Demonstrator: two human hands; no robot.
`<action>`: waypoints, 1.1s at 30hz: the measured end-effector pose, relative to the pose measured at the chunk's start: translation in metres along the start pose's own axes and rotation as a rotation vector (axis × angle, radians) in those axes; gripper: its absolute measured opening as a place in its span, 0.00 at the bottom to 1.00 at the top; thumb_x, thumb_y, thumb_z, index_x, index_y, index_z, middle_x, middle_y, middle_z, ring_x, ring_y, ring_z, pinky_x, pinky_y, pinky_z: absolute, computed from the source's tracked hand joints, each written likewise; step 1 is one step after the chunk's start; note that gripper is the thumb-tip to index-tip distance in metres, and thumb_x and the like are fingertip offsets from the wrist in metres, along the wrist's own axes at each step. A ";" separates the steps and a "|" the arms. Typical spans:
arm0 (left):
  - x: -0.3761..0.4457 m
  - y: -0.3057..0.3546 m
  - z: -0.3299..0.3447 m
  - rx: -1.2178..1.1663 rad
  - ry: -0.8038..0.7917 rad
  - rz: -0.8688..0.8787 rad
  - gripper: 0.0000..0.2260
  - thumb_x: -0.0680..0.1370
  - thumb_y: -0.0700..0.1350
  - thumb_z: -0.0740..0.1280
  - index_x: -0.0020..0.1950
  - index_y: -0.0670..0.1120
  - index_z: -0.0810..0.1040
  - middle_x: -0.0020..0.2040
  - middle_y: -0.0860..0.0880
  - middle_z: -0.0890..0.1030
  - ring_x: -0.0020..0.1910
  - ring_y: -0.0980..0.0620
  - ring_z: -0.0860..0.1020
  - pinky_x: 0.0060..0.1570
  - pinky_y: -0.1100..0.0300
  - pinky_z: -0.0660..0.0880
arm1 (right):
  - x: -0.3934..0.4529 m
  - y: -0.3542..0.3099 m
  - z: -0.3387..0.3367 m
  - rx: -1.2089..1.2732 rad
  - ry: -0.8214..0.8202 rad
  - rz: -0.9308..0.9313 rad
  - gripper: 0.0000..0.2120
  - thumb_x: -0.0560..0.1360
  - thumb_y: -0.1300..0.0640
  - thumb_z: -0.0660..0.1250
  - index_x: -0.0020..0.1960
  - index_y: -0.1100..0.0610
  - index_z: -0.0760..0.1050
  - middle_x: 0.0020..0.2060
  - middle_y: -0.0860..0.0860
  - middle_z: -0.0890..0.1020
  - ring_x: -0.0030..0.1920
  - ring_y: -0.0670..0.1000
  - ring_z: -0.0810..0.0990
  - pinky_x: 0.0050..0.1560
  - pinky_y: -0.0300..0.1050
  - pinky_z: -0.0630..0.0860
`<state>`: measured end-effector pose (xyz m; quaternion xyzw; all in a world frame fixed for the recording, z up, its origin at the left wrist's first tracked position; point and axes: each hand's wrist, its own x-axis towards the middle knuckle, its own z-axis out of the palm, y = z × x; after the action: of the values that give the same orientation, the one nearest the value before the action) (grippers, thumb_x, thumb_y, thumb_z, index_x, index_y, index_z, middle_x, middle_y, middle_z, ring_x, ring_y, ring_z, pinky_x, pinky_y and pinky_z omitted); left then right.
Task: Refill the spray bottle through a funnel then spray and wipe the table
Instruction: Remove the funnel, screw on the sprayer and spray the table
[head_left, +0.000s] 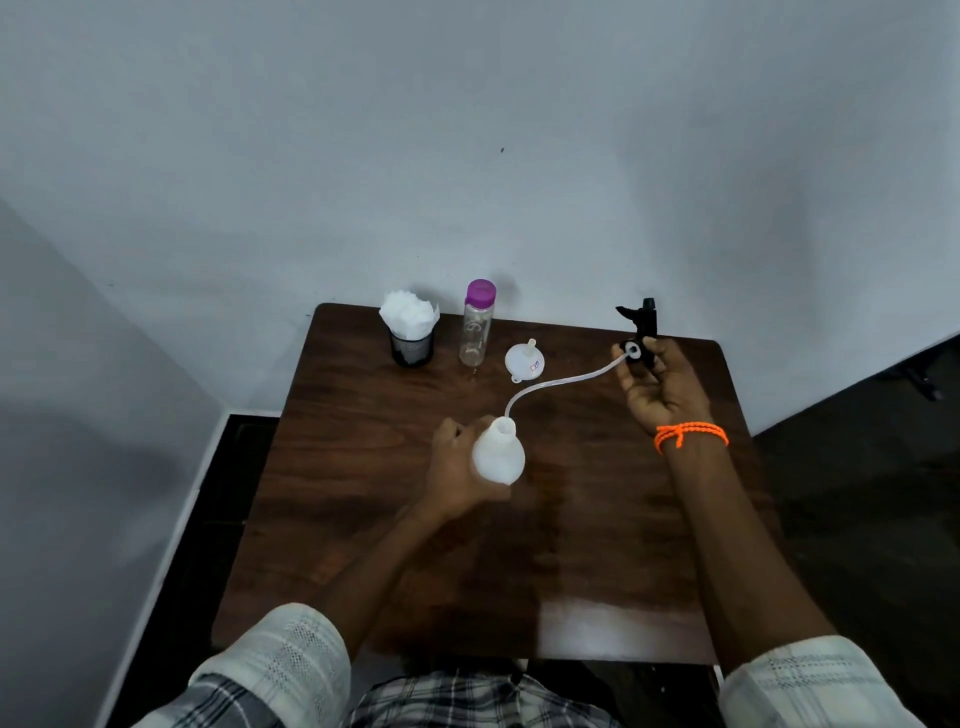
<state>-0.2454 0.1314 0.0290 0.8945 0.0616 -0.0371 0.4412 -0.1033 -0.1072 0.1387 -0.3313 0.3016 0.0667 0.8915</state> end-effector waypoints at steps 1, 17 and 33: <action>0.000 0.000 -0.001 0.000 0.001 0.004 0.44 0.59 0.56 0.81 0.72 0.57 0.69 0.58 0.51 0.66 0.59 0.52 0.69 0.58 0.58 0.73 | -0.002 -0.001 0.001 -0.018 -0.017 -0.020 0.03 0.77 0.68 0.68 0.44 0.64 0.77 0.38 0.59 0.81 0.41 0.53 0.83 0.43 0.51 0.86; 0.013 0.026 -0.006 0.013 0.088 0.028 0.42 0.57 0.57 0.78 0.71 0.61 0.71 0.53 0.53 0.64 0.56 0.51 0.70 0.57 0.53 0.77 | -0.070 0.003 0.026 -0.822 -0.482 -0.594 0.16 0.69 0.69 0.78 0.55 0.62 0.81 0.50 0.60 0.86 0.51 0.56 0.84 0.58 0.55 0.80; 0.030 0.040 -0.007 0.050 0.068 0.020 0.46 0.58 0.56 0.82 0.74 0.55 0.69 0.56 0.52 0.63 0.60 0.51 0.66 0.56 0.58 0.72 | -0.072 0.068 0.012 -1.035 -0.519 -0.693 0.16 0.70 0.65 0.79 0.54 0.54 0.81 0.47 0.49 0.86 0.50 0.50 0.85 0.50 0.41 0.80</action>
<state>-0.2101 0.1153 0.0614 0.9066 0.0668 -0.0039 0.4168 -0.1776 -0.0420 0.1505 -0.7666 -0.1169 -0.0099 0.6313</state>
